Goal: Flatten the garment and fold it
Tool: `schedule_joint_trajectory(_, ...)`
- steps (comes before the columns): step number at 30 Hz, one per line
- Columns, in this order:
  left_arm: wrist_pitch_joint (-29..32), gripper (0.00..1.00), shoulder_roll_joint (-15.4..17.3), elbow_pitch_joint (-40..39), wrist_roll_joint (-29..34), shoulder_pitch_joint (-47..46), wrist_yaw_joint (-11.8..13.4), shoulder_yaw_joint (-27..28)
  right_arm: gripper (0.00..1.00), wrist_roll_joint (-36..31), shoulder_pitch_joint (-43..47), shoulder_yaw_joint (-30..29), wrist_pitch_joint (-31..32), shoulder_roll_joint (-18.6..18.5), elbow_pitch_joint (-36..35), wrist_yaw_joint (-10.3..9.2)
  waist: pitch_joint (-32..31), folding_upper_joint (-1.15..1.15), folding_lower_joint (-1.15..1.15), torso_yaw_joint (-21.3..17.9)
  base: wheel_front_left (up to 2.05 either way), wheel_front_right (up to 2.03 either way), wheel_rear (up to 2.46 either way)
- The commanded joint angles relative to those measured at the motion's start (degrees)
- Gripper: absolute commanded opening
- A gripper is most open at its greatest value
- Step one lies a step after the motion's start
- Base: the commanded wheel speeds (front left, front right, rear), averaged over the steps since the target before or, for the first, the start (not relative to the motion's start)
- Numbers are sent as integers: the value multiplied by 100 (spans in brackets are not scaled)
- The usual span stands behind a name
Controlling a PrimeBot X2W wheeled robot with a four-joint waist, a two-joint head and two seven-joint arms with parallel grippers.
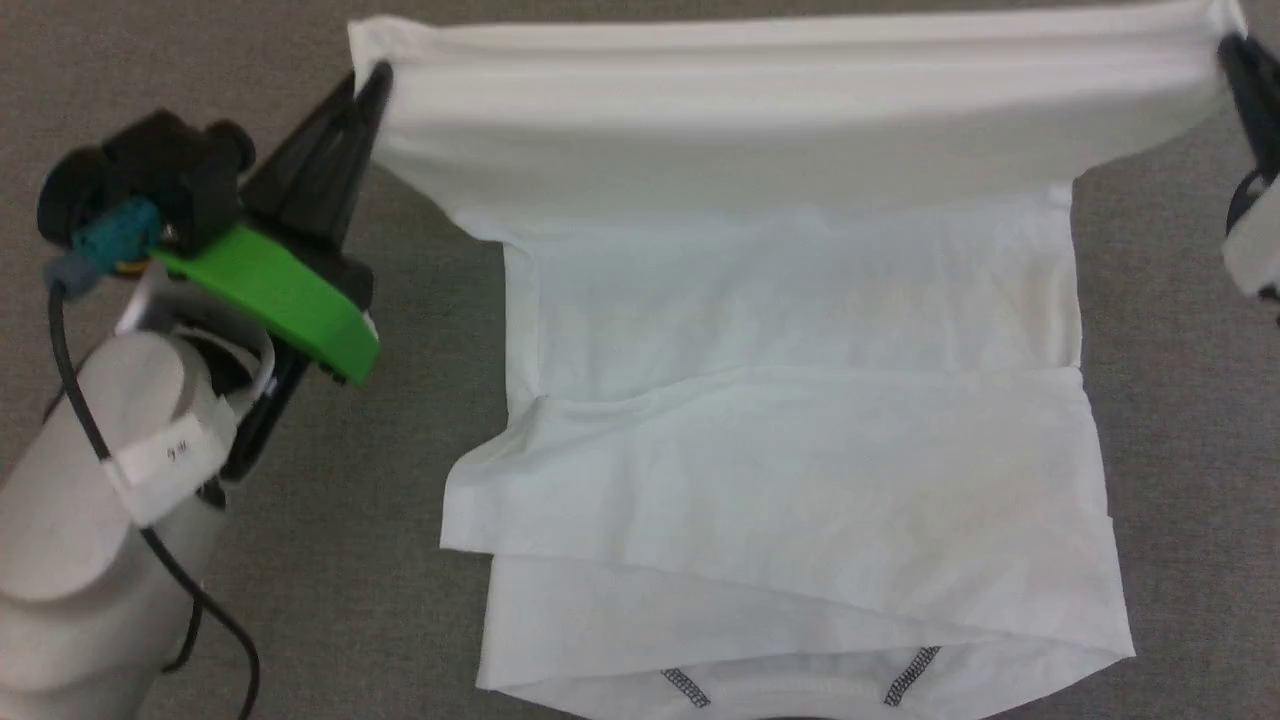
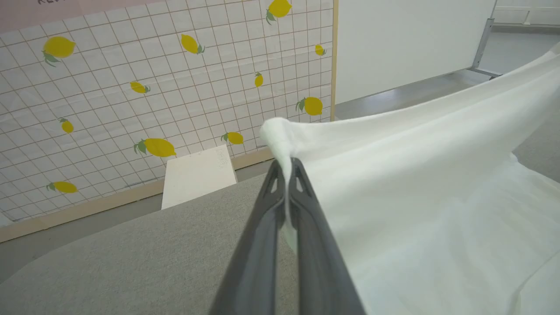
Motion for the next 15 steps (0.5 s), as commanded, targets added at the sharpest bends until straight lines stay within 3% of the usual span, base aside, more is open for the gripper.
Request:
schedule_joint_trajectory(1,-29,0,107,-250,-68,365,110,18,0,122,380,-61,43,52,-213,-9,-583,0,1,-29,0,0,0)
schedule_joint_trajectory(8,-145,0,485,-1547,208,1994,754,-116,0,519,2235,-185,75,459,-1322,-9,-1007,0,1,-83,0,0,0)
schedule_joint_trajectory(15,-254,0,488,-2107,323,3310,1153,-523,0,862,3724,-233,-160,733,-1763,-9,-1294,0,1,-165,0,0,0)
